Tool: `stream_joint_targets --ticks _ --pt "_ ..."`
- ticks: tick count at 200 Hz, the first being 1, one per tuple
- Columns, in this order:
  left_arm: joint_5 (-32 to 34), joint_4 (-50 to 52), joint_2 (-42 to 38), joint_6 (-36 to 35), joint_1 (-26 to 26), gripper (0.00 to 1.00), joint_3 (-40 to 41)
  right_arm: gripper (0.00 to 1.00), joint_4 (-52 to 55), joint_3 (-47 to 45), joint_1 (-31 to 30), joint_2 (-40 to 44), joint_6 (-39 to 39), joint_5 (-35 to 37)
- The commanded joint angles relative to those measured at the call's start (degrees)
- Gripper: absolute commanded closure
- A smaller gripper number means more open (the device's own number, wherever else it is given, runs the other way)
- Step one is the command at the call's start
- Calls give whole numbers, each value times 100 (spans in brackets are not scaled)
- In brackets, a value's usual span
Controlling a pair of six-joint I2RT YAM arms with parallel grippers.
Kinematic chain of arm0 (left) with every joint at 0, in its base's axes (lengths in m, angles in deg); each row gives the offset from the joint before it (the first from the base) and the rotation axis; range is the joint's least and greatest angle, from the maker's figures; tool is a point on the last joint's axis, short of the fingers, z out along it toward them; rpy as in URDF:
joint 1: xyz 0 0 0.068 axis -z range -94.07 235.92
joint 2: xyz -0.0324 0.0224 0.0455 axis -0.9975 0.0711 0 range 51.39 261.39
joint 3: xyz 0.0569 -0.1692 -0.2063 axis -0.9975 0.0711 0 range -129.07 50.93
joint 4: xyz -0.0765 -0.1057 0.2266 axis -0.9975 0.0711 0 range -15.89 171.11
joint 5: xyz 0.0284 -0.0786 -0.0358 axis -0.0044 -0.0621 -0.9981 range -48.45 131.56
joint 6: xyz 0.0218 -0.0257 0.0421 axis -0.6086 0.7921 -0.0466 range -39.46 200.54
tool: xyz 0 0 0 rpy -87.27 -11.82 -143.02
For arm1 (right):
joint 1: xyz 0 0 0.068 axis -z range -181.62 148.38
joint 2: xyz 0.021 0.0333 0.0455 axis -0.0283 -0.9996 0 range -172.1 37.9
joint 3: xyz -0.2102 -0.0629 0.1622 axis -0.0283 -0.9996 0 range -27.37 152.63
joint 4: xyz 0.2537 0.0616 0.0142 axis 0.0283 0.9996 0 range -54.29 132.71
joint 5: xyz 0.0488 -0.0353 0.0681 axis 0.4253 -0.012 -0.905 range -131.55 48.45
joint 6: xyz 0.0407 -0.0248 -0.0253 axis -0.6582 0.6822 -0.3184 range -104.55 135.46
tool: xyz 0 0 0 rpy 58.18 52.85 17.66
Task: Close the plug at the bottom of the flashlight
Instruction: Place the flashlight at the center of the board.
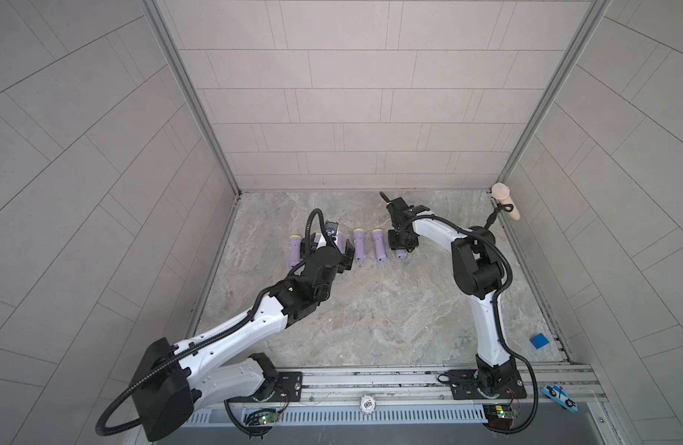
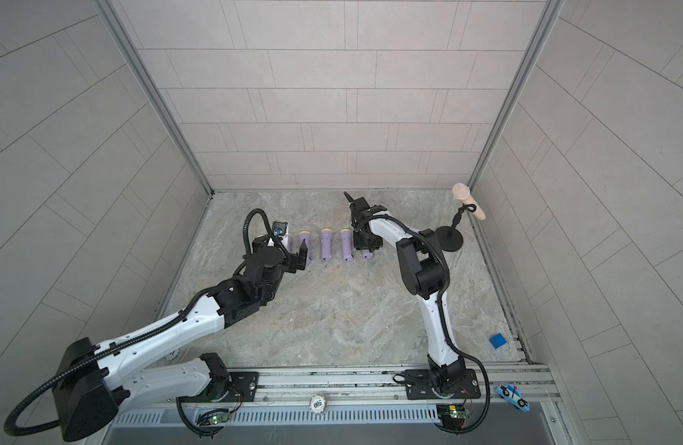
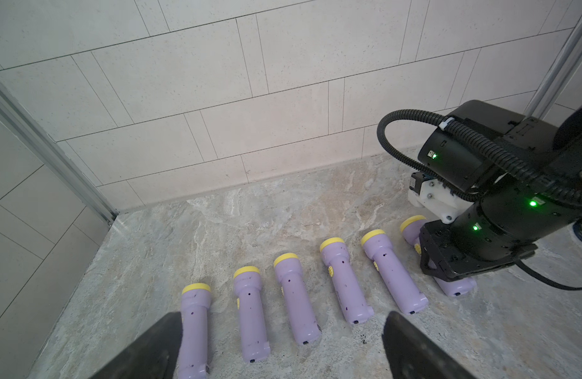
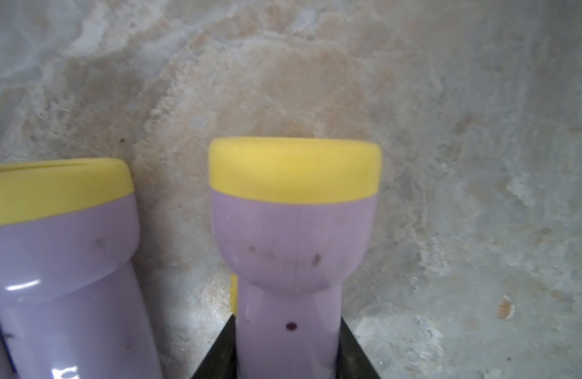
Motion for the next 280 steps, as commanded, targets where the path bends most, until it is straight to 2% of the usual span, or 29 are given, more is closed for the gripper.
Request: stream_joint_targets --ticks 1,52,104,174,187,243,280 --pt "39 -50 9 137 -40 0 56 100 130 108 7 -66 -21 19" --pt "7 -47 18 148 -50 1 52 100 180 150 16 -93 -61 24" --pt "0 -46 17 145 -71 1 54 79 167 135 22 -49 -80 19" --pt "-19 -28 20 145 -89 0 51 59 202 168 45 12 -86 10" --pt "-25 -34 17 143 -84 0 51 52 206 153 56 65 -104 16" --pt "9 -38 18 108 -109 0 53 42 287 245 64 390 -11 -29" --pt "282 23 -9 104 -120 0 59 35 328 253 30 1188 154 30"
